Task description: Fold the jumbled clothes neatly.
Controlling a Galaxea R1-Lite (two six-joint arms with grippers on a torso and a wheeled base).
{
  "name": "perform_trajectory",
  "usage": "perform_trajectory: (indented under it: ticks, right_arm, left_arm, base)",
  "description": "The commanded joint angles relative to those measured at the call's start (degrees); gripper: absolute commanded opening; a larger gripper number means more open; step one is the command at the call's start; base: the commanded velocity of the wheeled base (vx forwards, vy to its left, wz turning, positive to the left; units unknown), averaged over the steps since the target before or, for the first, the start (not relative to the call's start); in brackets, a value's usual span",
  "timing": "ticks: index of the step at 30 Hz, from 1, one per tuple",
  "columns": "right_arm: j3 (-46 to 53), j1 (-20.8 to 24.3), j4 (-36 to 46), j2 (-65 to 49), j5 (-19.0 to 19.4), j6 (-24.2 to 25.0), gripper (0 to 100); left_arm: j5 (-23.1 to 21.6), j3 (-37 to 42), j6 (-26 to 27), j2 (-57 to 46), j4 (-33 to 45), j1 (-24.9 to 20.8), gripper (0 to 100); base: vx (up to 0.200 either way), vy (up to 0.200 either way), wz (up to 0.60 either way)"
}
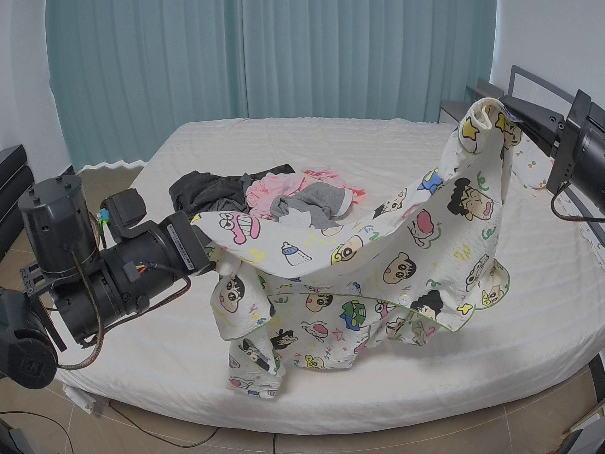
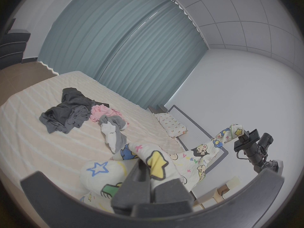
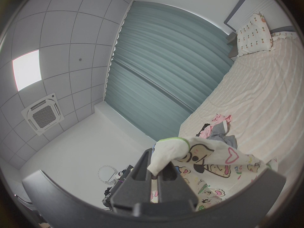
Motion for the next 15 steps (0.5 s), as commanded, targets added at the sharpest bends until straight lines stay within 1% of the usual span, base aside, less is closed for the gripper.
perform_trajectory:
  ticks: [1, 5, 15]
  right_arm:
    - [-0.13, -0.45, -0.01, 0.12, 0.24, -0.09, 0]
    - [-1.36, -1.24, 0.08, 0.12, 0.33, -0.18, 0]
    - [-1.09, -2.12, 0.08, -0.67, 0.77, -0.18, 0]
  left_arm:
    - [0.05, -0.12, -0.03, 1.20, -0.97, -0.25, 0]
    - [0.14, 0.06, -0.03, 1.38, -2.46, -0.25, 0]
    - [0.14, 0.06, -0.11, 1.38, -2.55, -1.57, 0]
  base:
    - [0.000, -0.200, 0.00]
    - [0.000, -0.200, 0.00]
    - [0.000, -0.200, 0.00]
